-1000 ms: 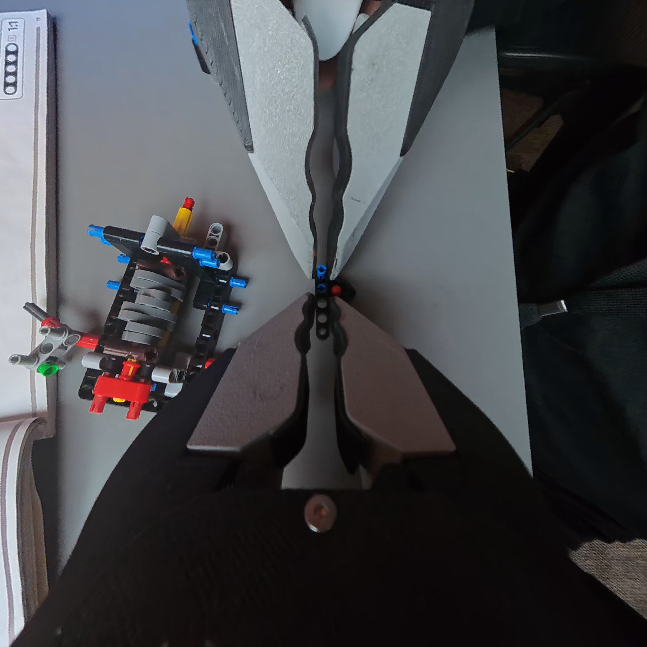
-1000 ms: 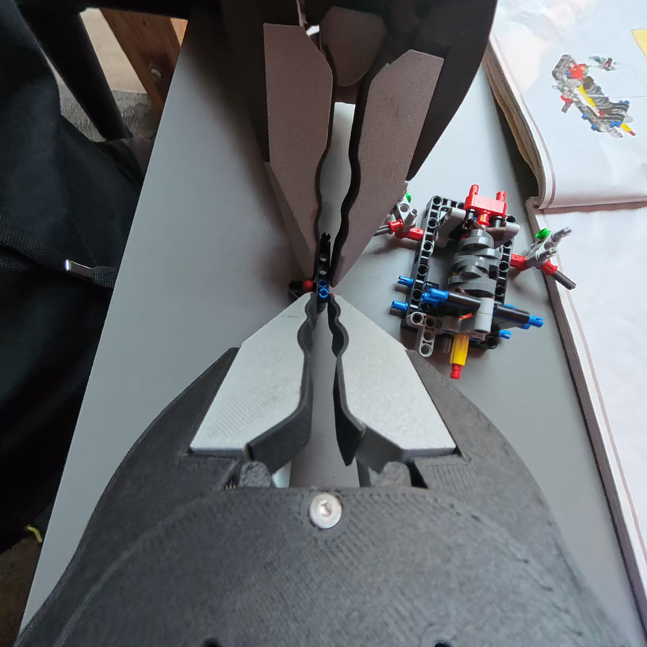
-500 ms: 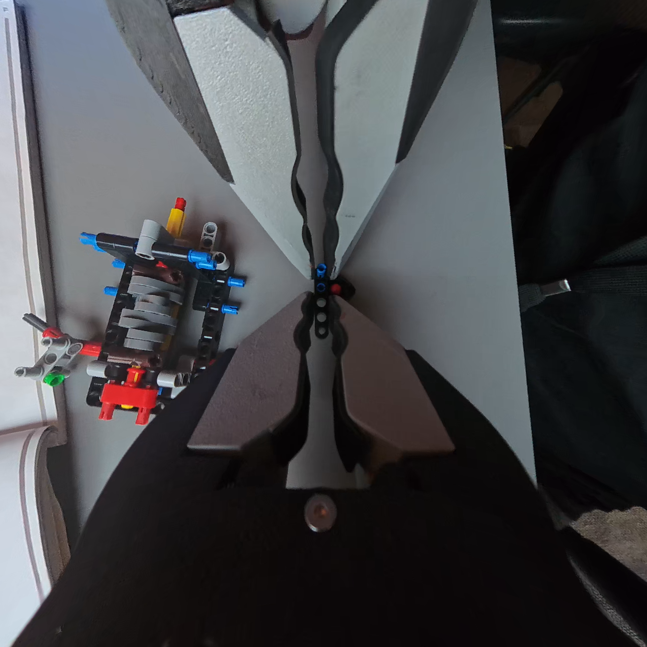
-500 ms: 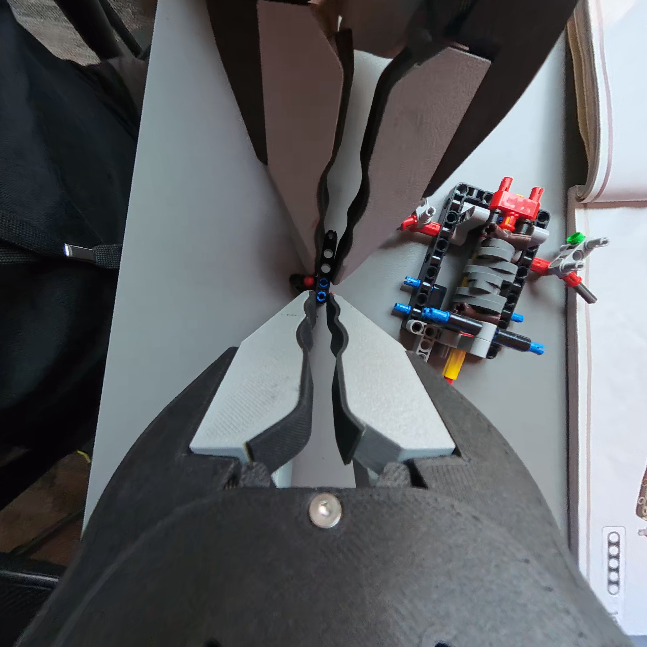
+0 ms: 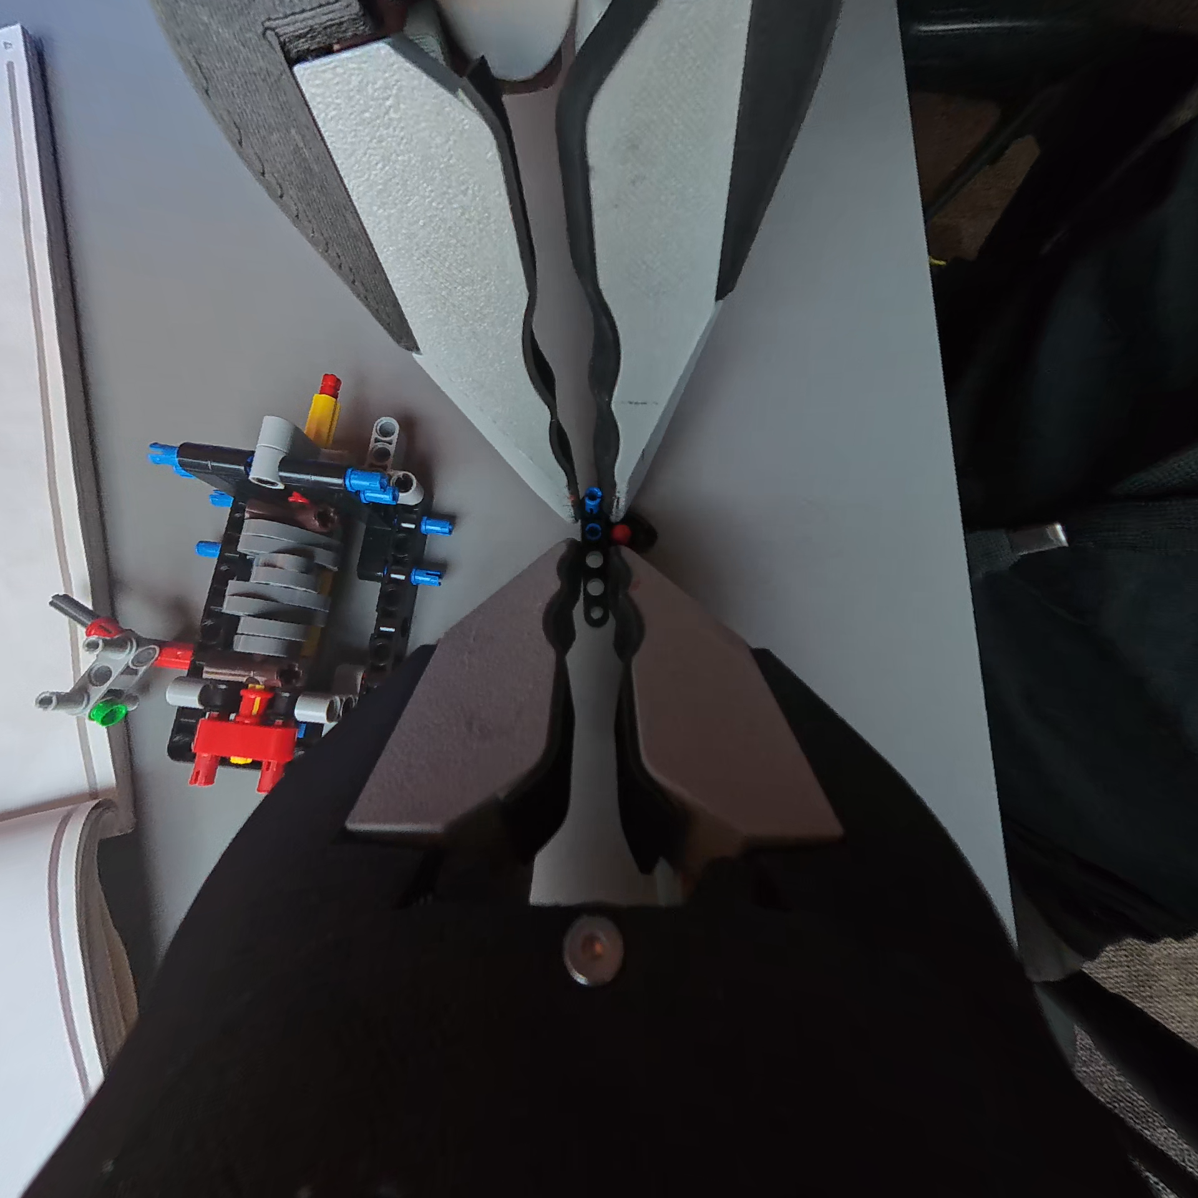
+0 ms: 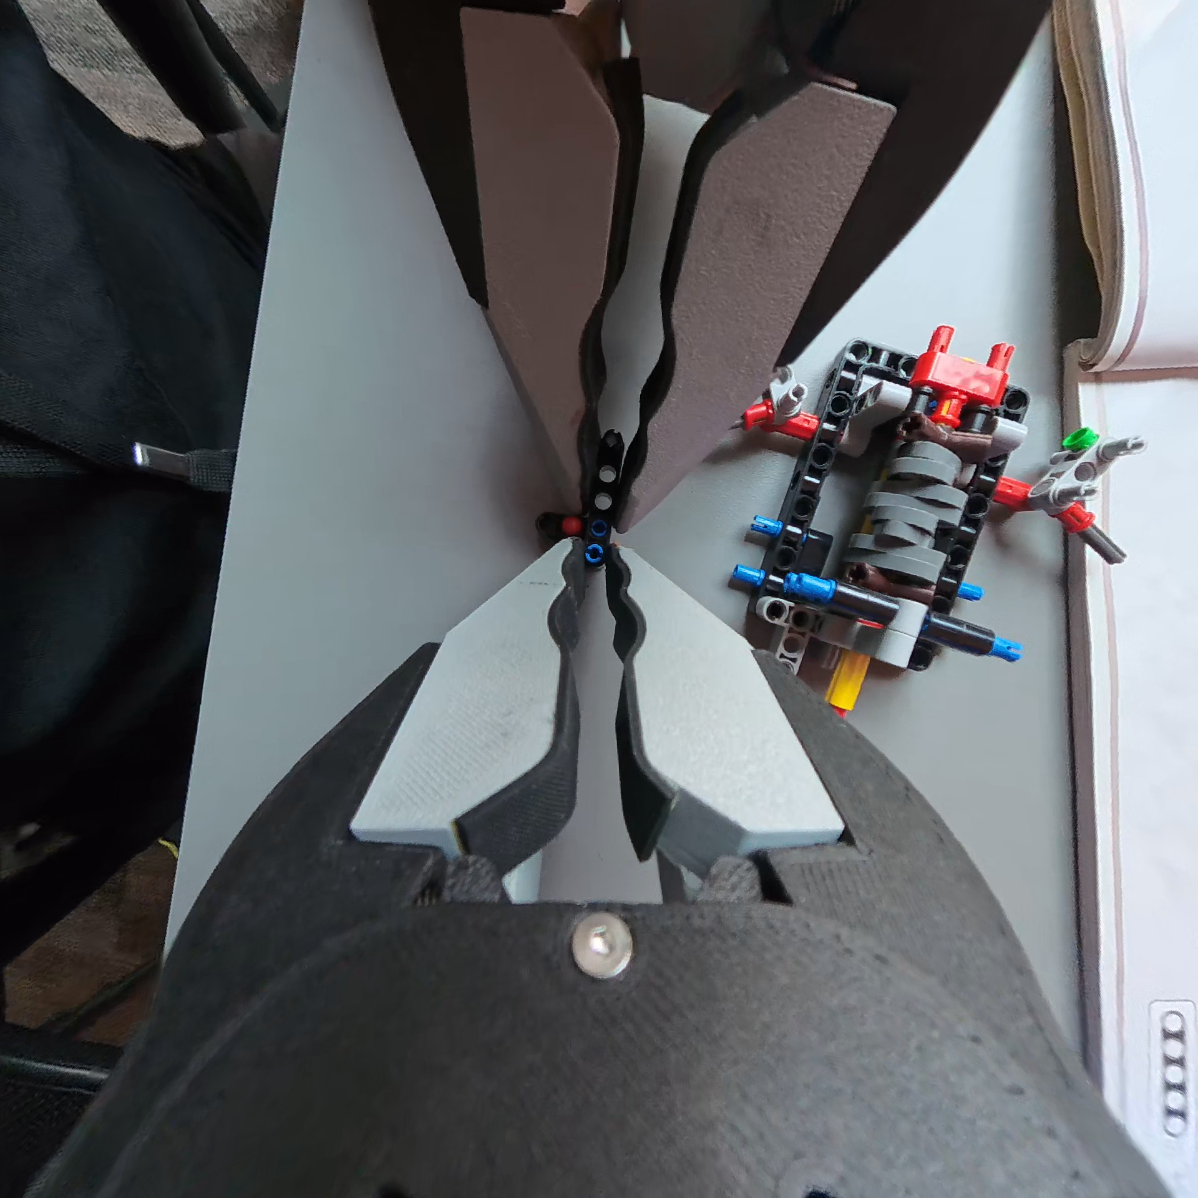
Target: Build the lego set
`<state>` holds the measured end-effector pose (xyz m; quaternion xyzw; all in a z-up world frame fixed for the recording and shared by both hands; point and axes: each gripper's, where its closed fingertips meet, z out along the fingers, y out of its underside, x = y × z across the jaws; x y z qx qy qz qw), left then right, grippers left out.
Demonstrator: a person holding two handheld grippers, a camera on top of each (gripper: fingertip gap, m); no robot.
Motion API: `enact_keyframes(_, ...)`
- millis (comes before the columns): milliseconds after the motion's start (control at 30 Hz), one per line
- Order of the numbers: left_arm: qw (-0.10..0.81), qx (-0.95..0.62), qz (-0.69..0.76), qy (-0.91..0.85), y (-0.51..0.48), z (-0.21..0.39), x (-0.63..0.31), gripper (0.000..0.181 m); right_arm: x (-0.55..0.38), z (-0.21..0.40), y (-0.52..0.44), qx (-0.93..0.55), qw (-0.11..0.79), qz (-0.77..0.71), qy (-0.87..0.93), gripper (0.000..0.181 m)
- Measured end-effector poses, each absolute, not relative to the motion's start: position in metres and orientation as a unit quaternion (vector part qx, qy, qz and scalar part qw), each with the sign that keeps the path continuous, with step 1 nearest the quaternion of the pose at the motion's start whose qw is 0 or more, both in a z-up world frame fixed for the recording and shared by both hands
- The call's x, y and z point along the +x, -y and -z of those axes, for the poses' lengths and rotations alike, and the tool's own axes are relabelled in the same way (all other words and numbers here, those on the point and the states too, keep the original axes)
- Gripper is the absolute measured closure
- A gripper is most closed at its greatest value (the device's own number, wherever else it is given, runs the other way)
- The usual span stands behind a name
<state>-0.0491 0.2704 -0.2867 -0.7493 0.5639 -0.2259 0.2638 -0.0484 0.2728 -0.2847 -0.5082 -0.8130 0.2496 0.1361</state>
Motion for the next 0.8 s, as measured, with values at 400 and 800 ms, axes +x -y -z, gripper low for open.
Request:
enact_keyframes(400, 0.384, -0.731, 0.313, -0.470, -0.293, 0.244, -0.046, 0.177, -0.050, 0.232, -0.283, -0.530, 0.254, -0.471, 0.658, 0.141)
enact_keyframes(800, 0.497, -0.674, 0.376, -0.397, -0.293, 0.205, -0.039, 0.176, -0.060, 0.200, -0.277, -0.500, 0.276, -0.604, 0.556, 0.139)
